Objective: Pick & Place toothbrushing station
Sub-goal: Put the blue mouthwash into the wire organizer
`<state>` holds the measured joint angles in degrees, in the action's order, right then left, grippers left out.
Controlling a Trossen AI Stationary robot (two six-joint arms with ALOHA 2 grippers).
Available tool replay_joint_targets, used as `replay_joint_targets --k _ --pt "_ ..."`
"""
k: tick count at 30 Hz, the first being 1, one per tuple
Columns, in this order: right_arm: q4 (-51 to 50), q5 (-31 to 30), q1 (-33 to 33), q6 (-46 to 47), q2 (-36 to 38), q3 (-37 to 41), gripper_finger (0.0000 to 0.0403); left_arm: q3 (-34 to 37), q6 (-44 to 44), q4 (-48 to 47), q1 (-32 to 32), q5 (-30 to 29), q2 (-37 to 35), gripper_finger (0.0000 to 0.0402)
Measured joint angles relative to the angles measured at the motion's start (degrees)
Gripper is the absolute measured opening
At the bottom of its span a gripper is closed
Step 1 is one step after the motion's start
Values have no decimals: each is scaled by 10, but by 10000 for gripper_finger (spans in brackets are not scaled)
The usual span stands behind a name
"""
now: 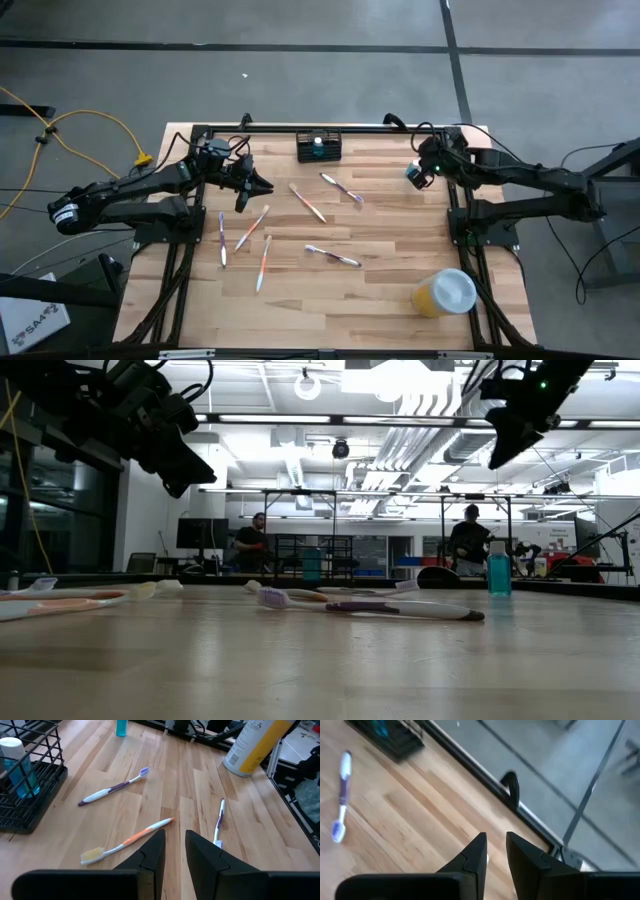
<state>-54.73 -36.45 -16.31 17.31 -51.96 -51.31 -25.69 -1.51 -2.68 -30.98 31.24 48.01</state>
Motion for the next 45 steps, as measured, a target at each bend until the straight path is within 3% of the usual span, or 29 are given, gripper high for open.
replay_joint_targets --k 12,18,32,45 --pt "-65 114 -109 14 0 0 67 0 0 0 0 0 0 71" --pt "-66 137 -134 4 -27 0 67 0 0 0 0 0 0 71" --pt "-58 161 -172 -46 -166 0 67 0 0 0 0 0 0 71" --pt "-21 215 -224 -71 -179 -37 67 0 0 0 0 0 0 71"
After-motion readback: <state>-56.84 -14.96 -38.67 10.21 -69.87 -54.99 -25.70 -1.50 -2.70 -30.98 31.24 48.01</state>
